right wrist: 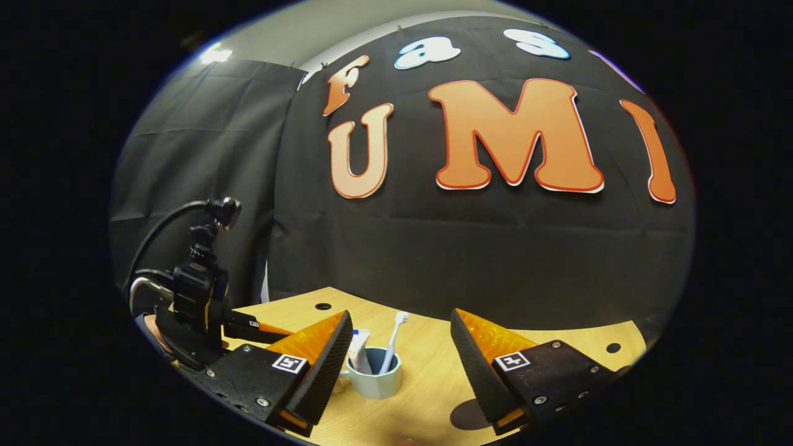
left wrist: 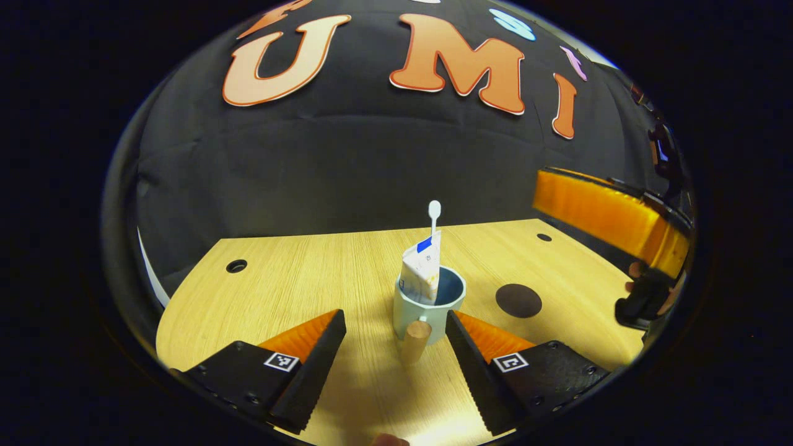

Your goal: Put the toothbrush and toothpaste on the desktop into the cup, then pick up the cup and place it on the coaster on the desktop.

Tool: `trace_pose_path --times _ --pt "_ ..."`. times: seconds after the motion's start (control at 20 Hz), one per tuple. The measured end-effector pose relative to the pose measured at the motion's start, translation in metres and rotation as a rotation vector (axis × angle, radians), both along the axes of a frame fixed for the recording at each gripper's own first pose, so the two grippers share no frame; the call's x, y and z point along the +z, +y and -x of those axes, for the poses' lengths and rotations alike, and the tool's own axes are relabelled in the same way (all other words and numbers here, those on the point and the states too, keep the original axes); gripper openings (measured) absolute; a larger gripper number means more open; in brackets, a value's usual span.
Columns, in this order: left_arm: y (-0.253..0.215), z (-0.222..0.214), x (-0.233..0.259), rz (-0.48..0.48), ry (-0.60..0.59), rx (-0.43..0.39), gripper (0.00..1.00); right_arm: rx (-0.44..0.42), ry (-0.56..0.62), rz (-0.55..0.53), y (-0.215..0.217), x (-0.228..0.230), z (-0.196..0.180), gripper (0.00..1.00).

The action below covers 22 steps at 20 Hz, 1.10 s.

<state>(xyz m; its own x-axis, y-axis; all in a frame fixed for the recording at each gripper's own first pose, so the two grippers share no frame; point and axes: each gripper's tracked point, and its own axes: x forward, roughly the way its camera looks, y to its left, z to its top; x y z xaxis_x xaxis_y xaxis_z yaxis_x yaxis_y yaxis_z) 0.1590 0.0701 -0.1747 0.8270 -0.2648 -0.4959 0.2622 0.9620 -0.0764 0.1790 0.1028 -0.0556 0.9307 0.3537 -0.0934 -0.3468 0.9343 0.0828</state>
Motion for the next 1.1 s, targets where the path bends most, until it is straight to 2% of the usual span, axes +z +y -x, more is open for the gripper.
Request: trace_pose_path --times 0.2,0.35,0.5,0.7,0.8,0.95,1.1 --pt "-0.012 -0.009 -0.010 0.002 0.060 -0.032 0.98 -0.050 -0.006 0.012 -0.032 0.013 0.014 0.96" --pt "-0.010 -0.012 -0.017 -0.023 0.108 -0.040 0.98 -0.045 -0.002 0.025 -0.046 0.021 0.032 0.96" --pt "-0.013 -0.014 -0.019 -0.005 0.169 -0.083 0.97 -0.036 0.003 0.040 -0.057 0.027 0.048 0.97" --pt "-0.018 -0.014 -0.026 -0.076 0.267 -0.153 0.95 -0.016 0.006 0.025 -0.066 0.031 0.067 0.97" --pt "-0.021 -0.012 -0.030 -0.093 0.321 -0.183 0.90 -0.012 0.009 0.015 -0.070 0.031 0.074 0.97" --pt "-0.017 -0.013 -0.039 -0.177 0.373 -0.208 0.89 -0.014 0.016 0.012 -0.076 0.027 0.082 0.96" --pt "-0.021 -0.010 -0.045 -0.184 0.434 -0.226 0.85 -0.016 0.035 0.006 -0.081 0.016 0.089 0.97"
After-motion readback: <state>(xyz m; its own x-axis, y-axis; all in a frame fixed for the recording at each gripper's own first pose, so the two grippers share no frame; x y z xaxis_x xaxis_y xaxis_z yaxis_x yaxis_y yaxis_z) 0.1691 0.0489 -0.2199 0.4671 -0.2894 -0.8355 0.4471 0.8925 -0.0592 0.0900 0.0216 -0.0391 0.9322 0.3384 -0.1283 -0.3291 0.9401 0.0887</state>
